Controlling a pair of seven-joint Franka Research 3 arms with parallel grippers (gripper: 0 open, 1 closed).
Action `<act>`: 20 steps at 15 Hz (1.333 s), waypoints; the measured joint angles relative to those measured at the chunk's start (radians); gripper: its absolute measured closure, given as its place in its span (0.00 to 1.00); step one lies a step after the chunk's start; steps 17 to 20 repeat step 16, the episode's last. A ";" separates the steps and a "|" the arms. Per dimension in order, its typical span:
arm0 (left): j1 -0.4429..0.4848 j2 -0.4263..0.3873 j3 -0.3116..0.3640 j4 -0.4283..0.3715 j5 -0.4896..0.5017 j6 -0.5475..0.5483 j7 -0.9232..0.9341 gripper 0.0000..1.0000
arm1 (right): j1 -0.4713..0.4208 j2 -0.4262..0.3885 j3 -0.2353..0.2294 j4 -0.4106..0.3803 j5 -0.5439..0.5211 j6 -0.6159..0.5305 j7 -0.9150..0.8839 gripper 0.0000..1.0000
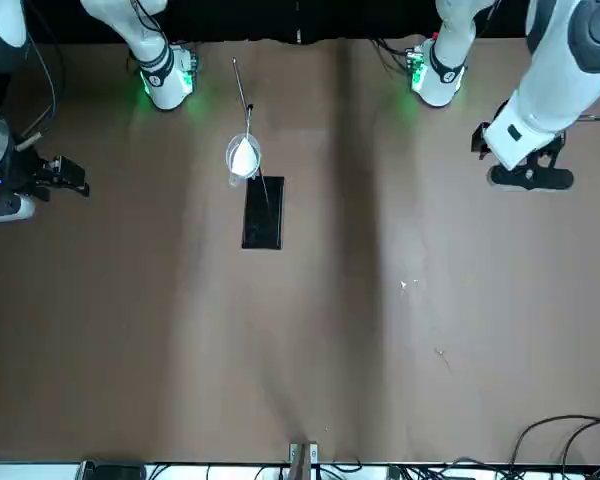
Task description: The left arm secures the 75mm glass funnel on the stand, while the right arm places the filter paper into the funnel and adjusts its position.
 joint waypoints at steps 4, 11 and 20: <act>0.030 0.008 0.012 0.002 0.000 0.002 -0.003 0.00 | 0.000 -0.001 0.002 0.000 0.000 0.000 0.000 0.00; -0.120 0.002 0.228 0.033 -0.120 0.039 -0.038 0.00 | 0.005 -0.001 0.008 0.000 -0.001 0.000 0.000 0.00; -0.310 -0.061 0.486 0.033 -0.206 0.085 -0.041 0.00 | 0.005 -0.001 0.007 0.000 -0.001 0.000 0.000 0.00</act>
